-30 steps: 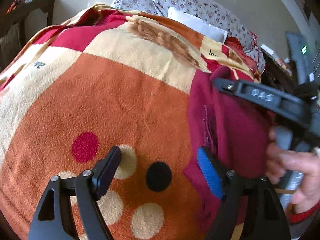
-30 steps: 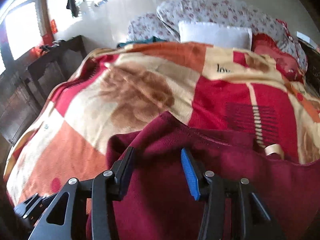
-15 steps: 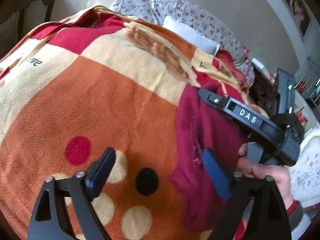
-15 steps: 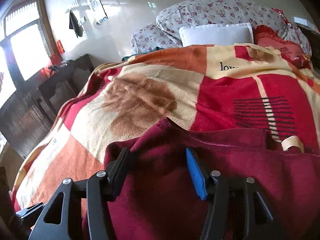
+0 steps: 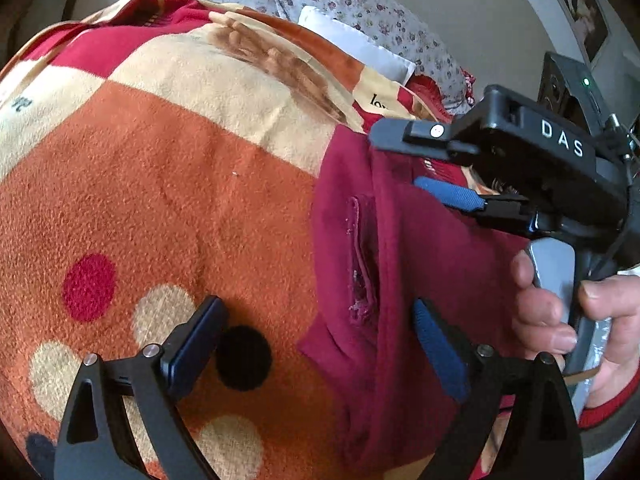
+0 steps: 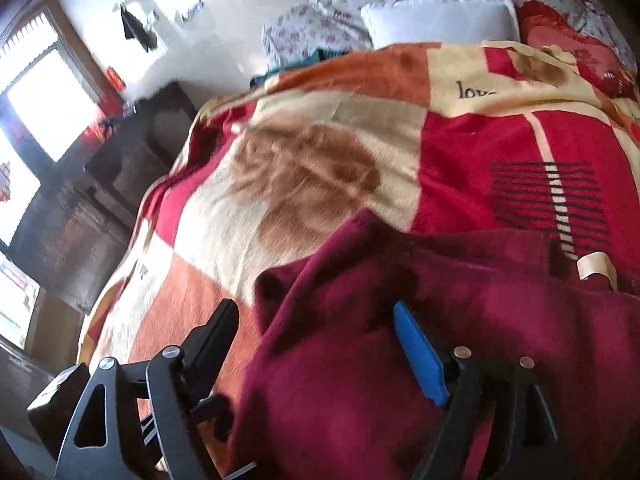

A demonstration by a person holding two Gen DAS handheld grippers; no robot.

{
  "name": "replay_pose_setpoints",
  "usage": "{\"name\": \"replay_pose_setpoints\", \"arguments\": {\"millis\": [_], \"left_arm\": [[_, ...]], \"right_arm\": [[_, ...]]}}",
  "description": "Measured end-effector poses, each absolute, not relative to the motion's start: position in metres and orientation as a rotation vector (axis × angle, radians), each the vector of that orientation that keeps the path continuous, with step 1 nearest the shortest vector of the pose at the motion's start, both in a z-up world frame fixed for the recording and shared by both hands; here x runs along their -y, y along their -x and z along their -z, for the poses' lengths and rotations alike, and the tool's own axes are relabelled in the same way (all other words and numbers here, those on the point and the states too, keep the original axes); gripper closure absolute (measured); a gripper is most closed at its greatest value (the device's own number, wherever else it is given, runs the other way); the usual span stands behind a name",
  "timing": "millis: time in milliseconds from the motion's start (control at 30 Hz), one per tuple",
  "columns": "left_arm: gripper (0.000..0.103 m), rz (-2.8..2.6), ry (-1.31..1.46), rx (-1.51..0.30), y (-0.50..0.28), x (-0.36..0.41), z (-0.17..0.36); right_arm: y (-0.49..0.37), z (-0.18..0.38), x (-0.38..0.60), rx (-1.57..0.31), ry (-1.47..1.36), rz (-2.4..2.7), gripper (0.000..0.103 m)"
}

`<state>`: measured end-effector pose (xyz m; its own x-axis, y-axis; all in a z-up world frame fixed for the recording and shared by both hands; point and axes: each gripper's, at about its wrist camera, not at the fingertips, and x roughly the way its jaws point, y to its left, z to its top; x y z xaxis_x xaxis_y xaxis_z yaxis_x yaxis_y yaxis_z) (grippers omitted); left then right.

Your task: Fold small clothes

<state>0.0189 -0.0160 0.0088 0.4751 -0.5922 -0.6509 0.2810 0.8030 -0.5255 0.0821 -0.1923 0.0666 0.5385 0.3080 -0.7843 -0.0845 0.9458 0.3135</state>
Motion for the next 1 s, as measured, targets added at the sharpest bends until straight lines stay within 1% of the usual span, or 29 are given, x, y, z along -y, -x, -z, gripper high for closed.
{"name": "replay_pose_setpoints", "arguments": {"millis": [200, 300, 367, 400, 433, 467, 500, 533, 600, 733, 767, 800, 833, 867, 900, 933, 967, 1000], "left_arm": [[0.009, 0.552, 0.407, -0.938, -0.019, 0.012, -0.008], [0.009, 0.549, 0.388, -0.938, -0.018, 0.014, -0.008], [0.008, 0.551, 0.388, -0.937, -0.019, 0.015, -0.008], [0.007, 0.553, 0.391, -0.938, -0.021, 0.016, -0.008], [0.006, 0.554, 0.394, -0.938, -0.021, 0.016, -0.008], [0.006, 0.555, 0.398, -0.938, -0.021, 0.016, -0.008], [0.004, 0.556, 0.402, -0.936, -0.021, 0.016, -0.008], [0.001, 0.558, 0.404, -0.932, -0.021, 0.017, -0.008], [0.000, 0.556, 0.405, -0.924, -0.022, 0.019, -0.008], [0.001, 0.590, 0.400, -0.911, -0.023, 0.027, -0.009], [0.003, 0.620, 0.387, -0.911, -0.023, 0.031, -0.009], [0.019, 0.654, 0.370, -0.917, -0.023, 0.035, -0.009], [0.041, 0.677, 0.363, -0.928, -0.023, 0.038, -0.008], [0.045, 0.694, 0.365, -0.948, -0.024, 0.040, -0.006], [0.048, 0.689, 0.373, -0.949, -0.025, 0.038, -0.006], [0.055, 0.687, 0.398, -0.949, -0.026, 0.034, -0.005], [0.057, 0.691, 0.430, -0.953, -0.026, 0.029, -0.004], [0.063, 0.698, 0.487, -0.964, -0.028, 0.022, -0.001]], "right_arm": [[-0.090, -0.061, 0.156, -1.042, -0.042, -0.135, 0.012], [-0.091, -0.053, 0.141, -1.041, 0.098, -0.093, 0.013], [-0.088, -0.051, 0.138, -1.009, 0.183, -0.056, 0.029], [-0.085, -0.053, 0.140, -0.992, 0.201, -0.051, 0.042], [-0.083, -0.056, 0.146, -0.982, 0.182, -0.069, 0.052], [-0.080, -0.062, 0.157, -0.972, 0.148, -0.086, 0.059], [-0.078, -0.065, 0.164, -0.966, 0.119, -0.099, 0.073], [-0.075, -0.071, 0.174, -0.951, 0.066, -0.136, 0.090], [-0.069, -0.081, 0.184, -0.934, 0.004, -0.173, 0.090], [-0.066, -0.085, 0.188, -0.923, -0.016, -0.186, 0.091], [-0.066, -0.085, 0.189, -0.930, -0.035, -0.190, 0.091], [-0.066, -0.084, 0.189, -0.937, -0.059, -0.193, 0.086], [-0.067, -0.084, 0.191, -0.940, -0.090, -0.193, 0.084], [-0.067, -0.085, 0.192, -0.944, -0.123, -0.196, 0.078], [-0.066, -0.086, 0.191, -0.946, -0.163, -0.213, 0.058], [-0.066, -0.087, 0.189, -0.946, -0.175, -0.221, 0.034], [-0.065, -0.089, 0.185, -0.946, -0.172, -0.224, 0.027], [-0.064, -0.090, 0.178, -0.950, -0.145, -0.228, 0.025]]}}
